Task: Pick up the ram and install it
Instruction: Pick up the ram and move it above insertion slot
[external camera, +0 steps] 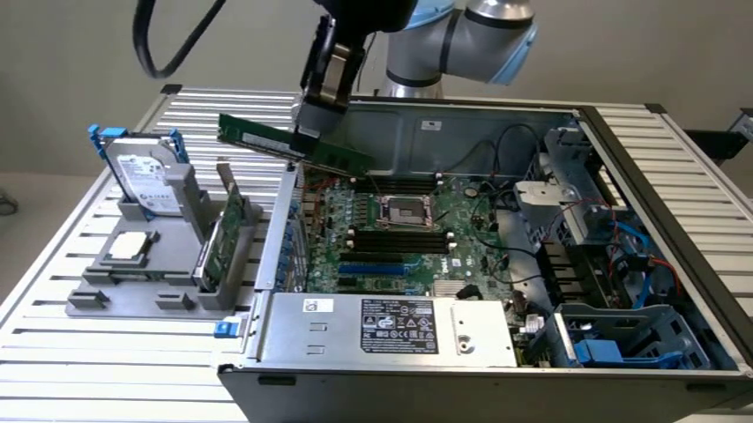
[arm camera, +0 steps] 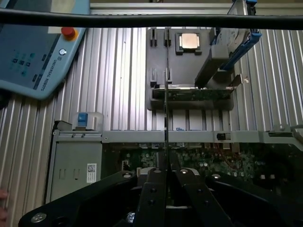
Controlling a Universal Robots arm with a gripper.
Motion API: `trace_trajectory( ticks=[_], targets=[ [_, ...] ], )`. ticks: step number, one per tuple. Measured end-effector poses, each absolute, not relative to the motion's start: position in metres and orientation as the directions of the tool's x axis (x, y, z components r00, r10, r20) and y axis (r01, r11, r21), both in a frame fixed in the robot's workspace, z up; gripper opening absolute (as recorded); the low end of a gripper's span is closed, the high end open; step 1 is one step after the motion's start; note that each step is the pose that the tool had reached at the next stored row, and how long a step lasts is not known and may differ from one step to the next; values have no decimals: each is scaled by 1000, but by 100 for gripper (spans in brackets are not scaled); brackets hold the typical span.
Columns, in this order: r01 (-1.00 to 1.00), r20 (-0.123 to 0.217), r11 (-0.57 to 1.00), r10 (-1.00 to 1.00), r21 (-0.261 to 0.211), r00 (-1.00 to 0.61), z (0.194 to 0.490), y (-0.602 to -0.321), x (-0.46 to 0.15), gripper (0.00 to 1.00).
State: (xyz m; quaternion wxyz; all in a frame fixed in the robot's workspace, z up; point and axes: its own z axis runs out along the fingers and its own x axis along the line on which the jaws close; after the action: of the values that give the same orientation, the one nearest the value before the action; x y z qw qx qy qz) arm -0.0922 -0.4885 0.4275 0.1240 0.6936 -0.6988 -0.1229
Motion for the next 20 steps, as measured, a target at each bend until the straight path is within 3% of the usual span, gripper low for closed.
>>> trace_trajectory(
  ticks=[9,17,20],
  targets=[
    [-940,-8,4,-1000,341,-7,419,-482,-57,13],
    [-953,-87,-25,-996,302,-1,419,-482,-46,13],
    [-966,-93,-39,-996,255,16,419,-482,-45,13]
  ],
)
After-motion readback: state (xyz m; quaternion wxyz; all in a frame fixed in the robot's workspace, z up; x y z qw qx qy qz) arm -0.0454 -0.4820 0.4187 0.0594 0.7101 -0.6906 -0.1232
